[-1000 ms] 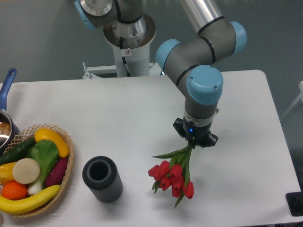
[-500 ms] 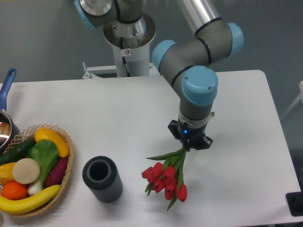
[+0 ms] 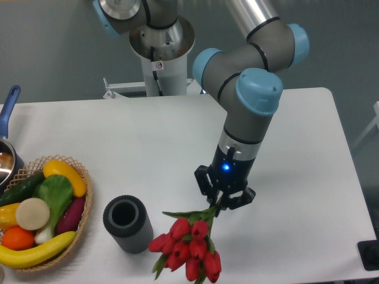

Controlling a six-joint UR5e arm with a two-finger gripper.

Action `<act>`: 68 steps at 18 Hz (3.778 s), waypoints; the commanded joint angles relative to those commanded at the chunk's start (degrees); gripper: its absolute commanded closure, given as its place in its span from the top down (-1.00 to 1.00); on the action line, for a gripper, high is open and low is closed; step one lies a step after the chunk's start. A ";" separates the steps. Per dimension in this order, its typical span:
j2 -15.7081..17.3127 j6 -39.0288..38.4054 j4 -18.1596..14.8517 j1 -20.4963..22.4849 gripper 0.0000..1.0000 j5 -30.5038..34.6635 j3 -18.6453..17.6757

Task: Insert the flowers into the vase
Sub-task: 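Carry the red tulip bunch in the gripper toward the black vase, then lower the tulip stems into the black vase opening, then open the gripper to release the tulips and lift away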

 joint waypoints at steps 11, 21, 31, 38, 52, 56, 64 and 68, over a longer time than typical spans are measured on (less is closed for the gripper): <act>-0.35 -9.59 13.36 -2.64 -0.92 -22.93 0.00; 0.26 -9.33 14.68 -5.27 -0.88 -28.06 0.35; 0.35 -9.06 14.86 -5.98 -0.85 -27.80 -2.37; -0.09 -7.75 14.86 -6.15 -0.83 -27.36 -4.12; -2.19 3.41 14.86 -5.89 -0.69 -27.36 -10.10; -2.29 4.82 14.86 -5.63 -0.55 -27.36 -11.77; -2.28 4.91 14.86 -5.01 -0.19 -27.27 -12.92; -2.02 5.53 14.86 -4.22 -0.17 -27.27 -14.41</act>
